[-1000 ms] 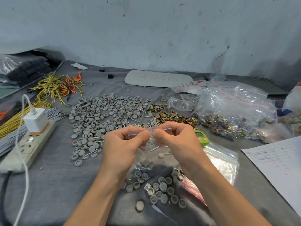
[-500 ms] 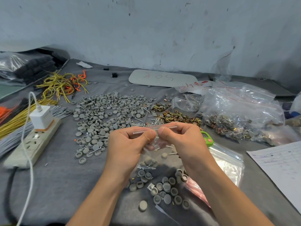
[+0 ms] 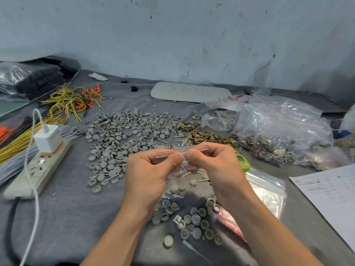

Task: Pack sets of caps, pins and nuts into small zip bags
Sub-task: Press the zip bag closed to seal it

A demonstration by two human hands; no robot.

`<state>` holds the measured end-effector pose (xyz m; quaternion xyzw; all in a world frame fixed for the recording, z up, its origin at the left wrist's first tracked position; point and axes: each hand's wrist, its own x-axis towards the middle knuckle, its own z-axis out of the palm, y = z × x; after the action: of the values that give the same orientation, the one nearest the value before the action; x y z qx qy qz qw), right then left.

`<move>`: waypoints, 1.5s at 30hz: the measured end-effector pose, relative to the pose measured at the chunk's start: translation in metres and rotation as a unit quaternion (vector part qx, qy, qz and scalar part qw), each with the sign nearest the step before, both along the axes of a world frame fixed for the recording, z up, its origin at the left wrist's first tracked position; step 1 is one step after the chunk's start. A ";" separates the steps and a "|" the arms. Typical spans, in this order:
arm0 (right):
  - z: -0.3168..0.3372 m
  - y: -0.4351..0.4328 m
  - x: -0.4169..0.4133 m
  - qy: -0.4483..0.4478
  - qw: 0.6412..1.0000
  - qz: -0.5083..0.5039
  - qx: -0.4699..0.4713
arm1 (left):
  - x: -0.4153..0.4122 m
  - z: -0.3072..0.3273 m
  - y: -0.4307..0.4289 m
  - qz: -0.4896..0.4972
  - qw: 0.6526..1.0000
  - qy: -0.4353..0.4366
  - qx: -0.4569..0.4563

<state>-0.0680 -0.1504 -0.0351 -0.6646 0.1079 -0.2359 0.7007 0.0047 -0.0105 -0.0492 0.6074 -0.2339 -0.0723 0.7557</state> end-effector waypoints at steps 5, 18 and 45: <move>0.000 0.002 0.002 0.001 1.000 0.008 0.025 | -0.003 -0.001 -0.003 0.019 1.000 0.000 -0.009; 0.001 0.008 0.001 0.017 1.000 0.006 0.018 | -0.007 0.005 -0.005 -0.027 0.999 0.034 -0.017; 0.004 -0.006 -0.007 0.093 0.992 0.068 -0.043 | 0.007 0.007 0.005 0.063 0.994 0.086 -0.007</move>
<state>-0.0745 -0.1562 -0.0310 -0.7190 0.1170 -0.1299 0.6727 0.0122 -0.0053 -0.0419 0.6073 -0.1303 -0.0751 0.7801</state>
